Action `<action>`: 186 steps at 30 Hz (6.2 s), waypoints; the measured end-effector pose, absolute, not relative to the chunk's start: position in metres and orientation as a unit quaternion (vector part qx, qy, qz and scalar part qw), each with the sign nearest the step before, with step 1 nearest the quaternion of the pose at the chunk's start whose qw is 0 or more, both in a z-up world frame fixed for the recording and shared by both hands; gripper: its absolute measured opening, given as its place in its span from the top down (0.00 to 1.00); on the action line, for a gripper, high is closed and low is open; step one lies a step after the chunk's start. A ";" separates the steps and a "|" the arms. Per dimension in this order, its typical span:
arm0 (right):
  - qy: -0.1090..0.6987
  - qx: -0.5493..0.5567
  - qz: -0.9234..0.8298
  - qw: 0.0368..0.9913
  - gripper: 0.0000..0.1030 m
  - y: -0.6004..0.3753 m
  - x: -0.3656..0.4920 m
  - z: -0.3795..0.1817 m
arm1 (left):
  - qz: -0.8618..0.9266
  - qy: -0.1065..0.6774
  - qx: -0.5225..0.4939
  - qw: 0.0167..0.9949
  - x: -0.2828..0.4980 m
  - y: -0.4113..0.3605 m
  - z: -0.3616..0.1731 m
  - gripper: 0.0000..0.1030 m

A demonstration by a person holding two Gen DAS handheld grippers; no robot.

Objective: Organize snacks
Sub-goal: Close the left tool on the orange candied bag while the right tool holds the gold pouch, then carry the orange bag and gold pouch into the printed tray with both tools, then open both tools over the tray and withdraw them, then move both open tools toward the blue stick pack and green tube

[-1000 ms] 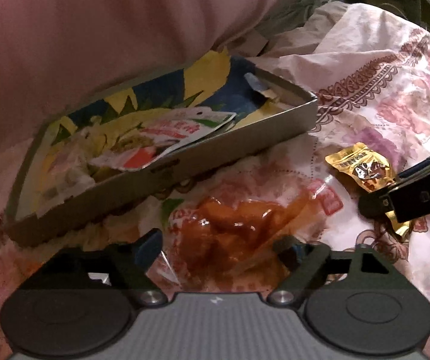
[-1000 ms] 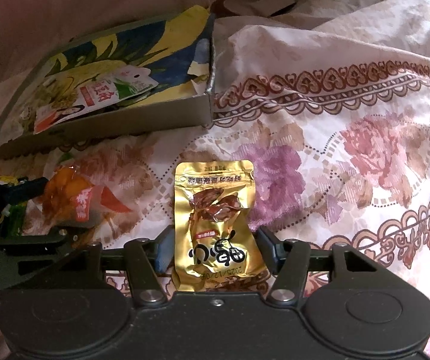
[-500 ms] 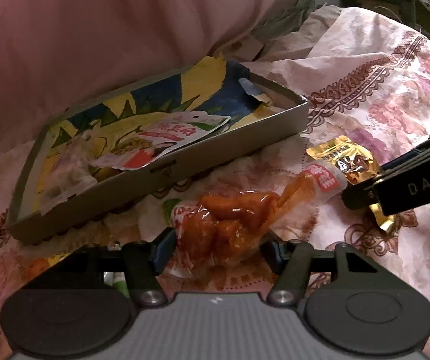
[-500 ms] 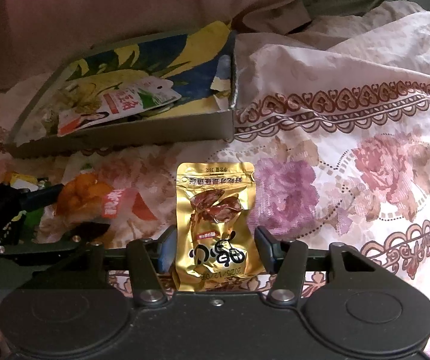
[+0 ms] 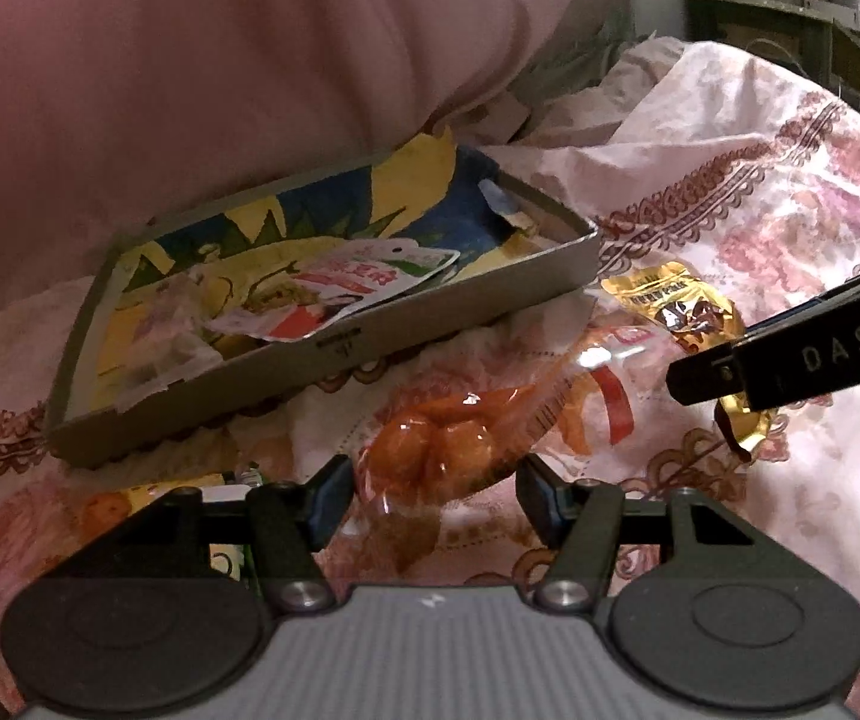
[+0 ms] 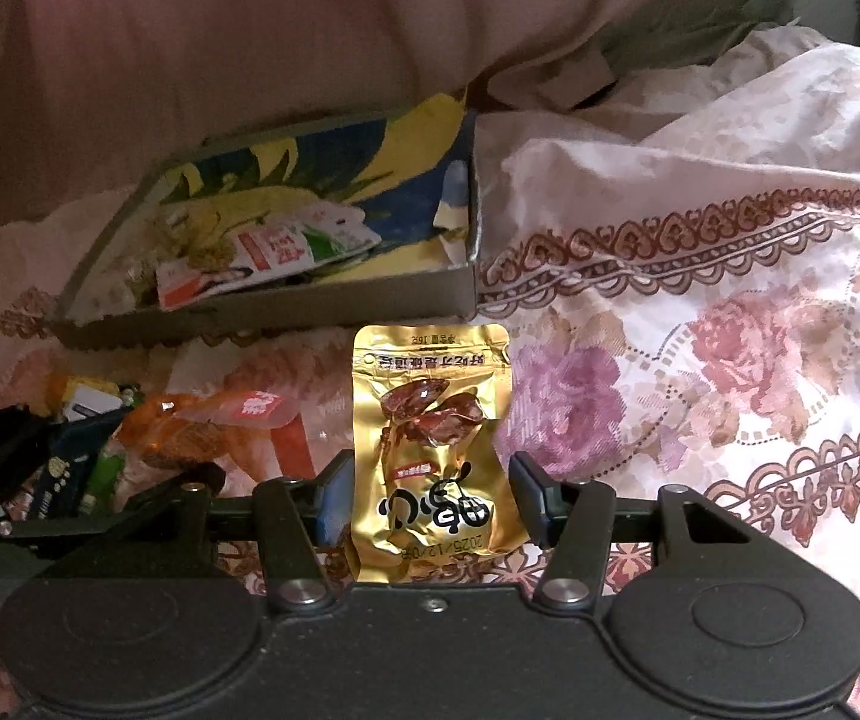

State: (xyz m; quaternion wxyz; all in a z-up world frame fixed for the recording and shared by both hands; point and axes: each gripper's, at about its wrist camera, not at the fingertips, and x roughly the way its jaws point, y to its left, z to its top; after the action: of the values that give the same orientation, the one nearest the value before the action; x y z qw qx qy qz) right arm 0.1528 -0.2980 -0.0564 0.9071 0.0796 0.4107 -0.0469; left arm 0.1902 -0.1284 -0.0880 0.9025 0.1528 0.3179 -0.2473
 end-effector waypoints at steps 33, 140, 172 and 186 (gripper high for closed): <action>0.377 0.068 -0.036 0.923 0.45 -0.293 0.154 -0.049 | -0.268 0.300 0.165 0.900 0.195 -0.138 -0.087 0.42; 0.199 0.051 -0.030 0.978 0.01 -0.271 0.196 0.011 | -0.113 0.234 -0.049 0.964 0.266 -0.040 -0.007 0.01; 0.223 -0.039 0.062 0.972 0.01 -0.170 0.065 -0.002 | 0.096 0.302 -0.002 0.948 0.101 0.047 -0.007 0.00; 0.297 -0.023 0.044 0.954 0.01 -0.173 0.082 -0.026 | 0.122 0.353 0.033 0.927 0.117 0.039 -0.023 0.00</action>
State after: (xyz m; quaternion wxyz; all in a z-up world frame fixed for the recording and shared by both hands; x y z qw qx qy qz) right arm 0.0823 -0.1729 -0.0264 0.9536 -0.0234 0.2968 0.0441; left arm 0.1173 0.0395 -0.0229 0.9270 0.0331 0.3531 0.1218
